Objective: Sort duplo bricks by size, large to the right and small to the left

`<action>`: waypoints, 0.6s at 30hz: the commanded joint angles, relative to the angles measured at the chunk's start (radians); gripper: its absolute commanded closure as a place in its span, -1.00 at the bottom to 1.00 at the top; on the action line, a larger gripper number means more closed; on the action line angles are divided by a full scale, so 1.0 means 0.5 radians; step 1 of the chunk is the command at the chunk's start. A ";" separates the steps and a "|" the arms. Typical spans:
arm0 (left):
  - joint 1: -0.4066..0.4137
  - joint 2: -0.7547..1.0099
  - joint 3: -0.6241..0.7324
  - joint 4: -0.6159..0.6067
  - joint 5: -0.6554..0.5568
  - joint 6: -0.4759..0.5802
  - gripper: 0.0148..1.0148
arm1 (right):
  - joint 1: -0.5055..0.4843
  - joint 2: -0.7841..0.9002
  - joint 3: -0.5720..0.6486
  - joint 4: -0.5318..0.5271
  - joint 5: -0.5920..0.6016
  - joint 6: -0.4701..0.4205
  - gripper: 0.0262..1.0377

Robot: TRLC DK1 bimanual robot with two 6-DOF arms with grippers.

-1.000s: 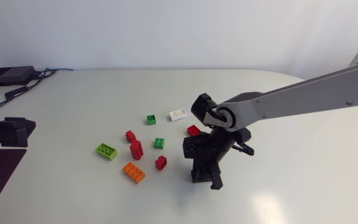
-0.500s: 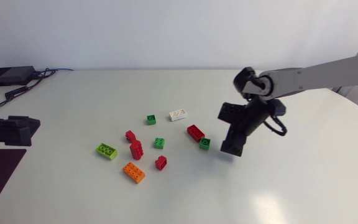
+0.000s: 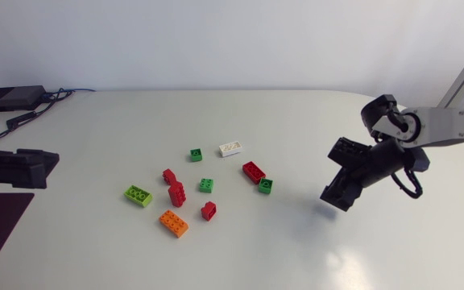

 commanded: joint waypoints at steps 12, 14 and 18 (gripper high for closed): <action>-0.001 -0.112 -0.107 -0.023 0.000 -0.023 -0.92 | -0.266 -0.001 -0.272 0.214 -0.006 -0.002 0.95; -0.004 -0.115 -0.113 -0.020 0.000 -0.026 -0.92 | -0.331 0.002 -0.285 0.211 -0.009 -0.035 0.95; -0.010 -0.109 -0.116 -0.014 0.003 -0.035 -0.92 | -0.352 0.009 -0.294 0.180 -0.003 -0.035 0.28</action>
